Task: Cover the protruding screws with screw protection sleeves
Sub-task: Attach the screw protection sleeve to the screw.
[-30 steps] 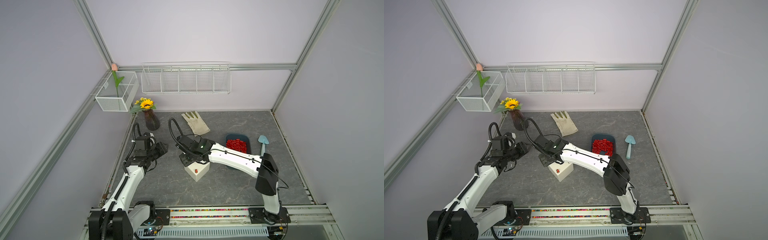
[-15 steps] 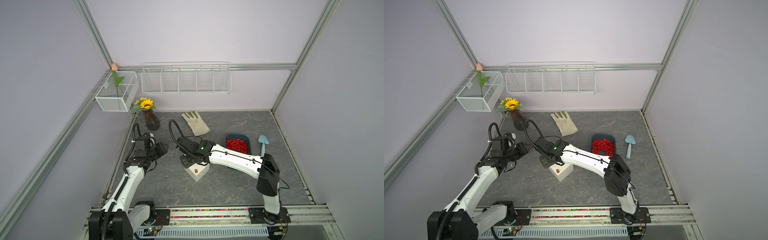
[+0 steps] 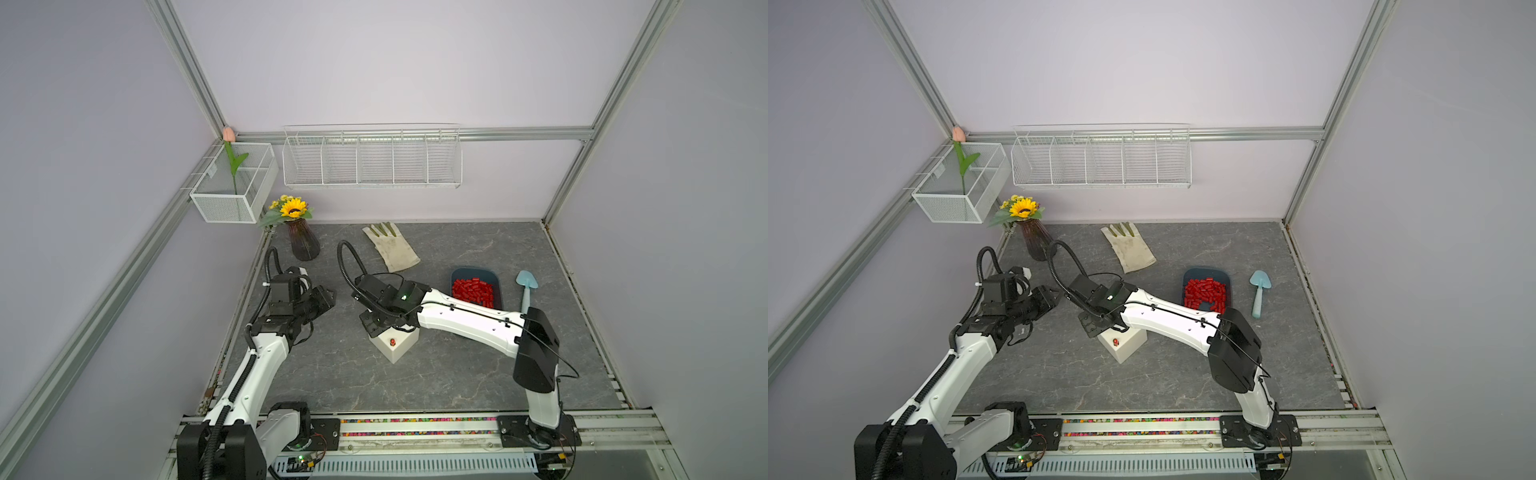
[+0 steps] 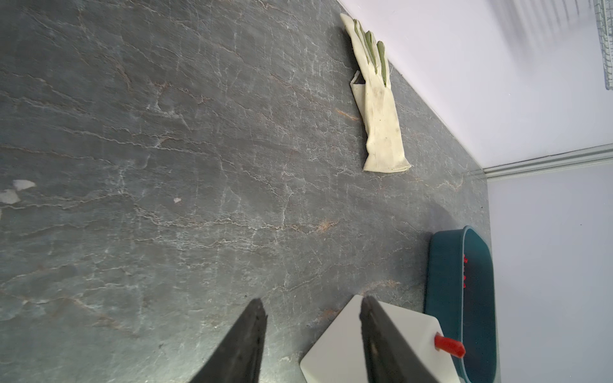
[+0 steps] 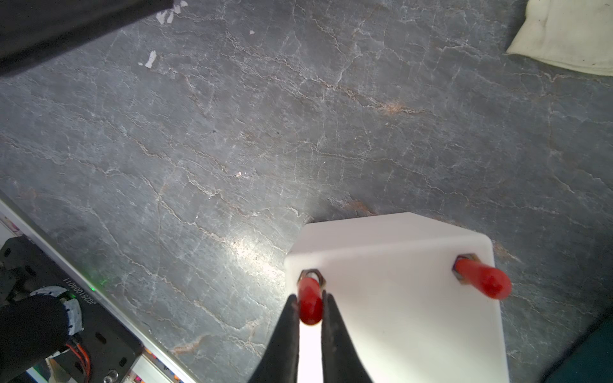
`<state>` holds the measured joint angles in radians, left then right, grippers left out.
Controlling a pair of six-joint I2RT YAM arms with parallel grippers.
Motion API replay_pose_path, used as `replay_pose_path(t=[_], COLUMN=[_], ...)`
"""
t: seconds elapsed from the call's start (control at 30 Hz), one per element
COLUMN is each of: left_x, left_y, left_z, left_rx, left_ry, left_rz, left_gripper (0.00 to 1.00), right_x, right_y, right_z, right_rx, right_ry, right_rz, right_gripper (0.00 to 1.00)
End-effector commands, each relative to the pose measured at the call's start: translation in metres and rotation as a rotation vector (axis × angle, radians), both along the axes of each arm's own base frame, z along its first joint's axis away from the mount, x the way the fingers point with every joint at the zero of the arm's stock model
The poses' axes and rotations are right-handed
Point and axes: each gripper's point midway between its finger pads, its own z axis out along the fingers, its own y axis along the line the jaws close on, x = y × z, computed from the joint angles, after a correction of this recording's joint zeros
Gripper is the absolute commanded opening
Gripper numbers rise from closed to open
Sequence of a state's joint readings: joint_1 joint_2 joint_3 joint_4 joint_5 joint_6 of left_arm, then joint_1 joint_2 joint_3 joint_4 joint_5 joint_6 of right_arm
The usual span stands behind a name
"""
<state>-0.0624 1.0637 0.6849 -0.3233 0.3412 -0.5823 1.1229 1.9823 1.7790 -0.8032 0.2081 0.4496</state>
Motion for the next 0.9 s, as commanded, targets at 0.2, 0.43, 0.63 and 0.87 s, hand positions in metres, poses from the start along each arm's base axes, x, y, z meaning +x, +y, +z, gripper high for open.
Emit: replay_pose_path(t=[0.2,0.43,0.63,0.87], left_x=[-0.003,-0.004,-0.003,-0.004], left_y=[0.002,0.002,0.002,0.003], left_z=[0.000,0.000,0.002,0.001], left_rx=[-0.004,-0.002,-0.005,-0.006], left_ry=[-0.005,-0.007,-0.011,-0.009], left_rz=[0.001,0.003,0.003,0.005], left_gripper=[0.49,0.49,0.49,0.49], right_x=[-0.010,-0.009,-0.007,-0.006], right_y=[-0.002,-0.002,-0.002,-0.004], right_z=[0.002,0.005,0.014,0.020], right_rx=[0.004,0.008,0.011,0.014], right_ry=[0.028,0.021,0.005,-0.008], right_rz=[0.006,0.002,0.005,0.001], right_gripper=[0.18,0.20,0.25,0.30])
